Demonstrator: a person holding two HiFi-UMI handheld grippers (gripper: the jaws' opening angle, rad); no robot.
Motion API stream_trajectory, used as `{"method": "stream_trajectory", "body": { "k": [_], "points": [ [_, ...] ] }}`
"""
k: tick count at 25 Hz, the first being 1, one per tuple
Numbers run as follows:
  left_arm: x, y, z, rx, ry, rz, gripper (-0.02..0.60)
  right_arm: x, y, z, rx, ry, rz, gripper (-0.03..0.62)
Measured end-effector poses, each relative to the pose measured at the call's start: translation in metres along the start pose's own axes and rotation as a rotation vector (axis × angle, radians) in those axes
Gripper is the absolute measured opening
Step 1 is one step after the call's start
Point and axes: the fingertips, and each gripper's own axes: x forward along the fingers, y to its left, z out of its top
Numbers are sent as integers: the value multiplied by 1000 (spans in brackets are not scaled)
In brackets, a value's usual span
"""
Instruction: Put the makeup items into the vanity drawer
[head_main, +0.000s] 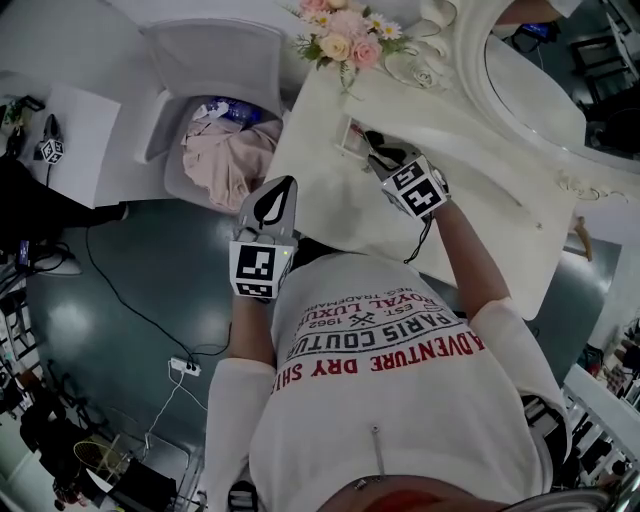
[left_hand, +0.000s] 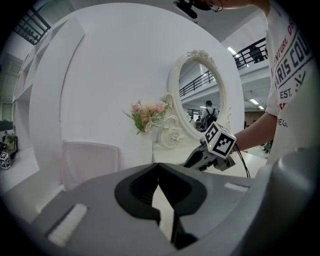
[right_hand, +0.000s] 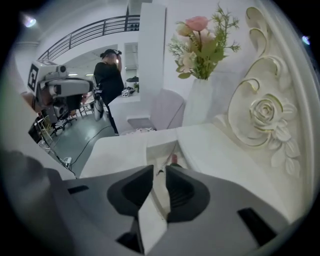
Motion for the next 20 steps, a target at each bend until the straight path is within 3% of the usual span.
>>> {"method": "stream_trajectory", "body": {
  "k": [4,14,20],
  "points": [
    [3,-5,8,14,-13,-18,11,-9,-6,5,41,-35,-37,107],
    [32,-29,34,91,-46,-140,11,-63,-22,15,152,-183,-175,107],
    [56,-62,56,144,-64,-250,12,-125,-32,6,314,-324,-281,28]
  ]
}}
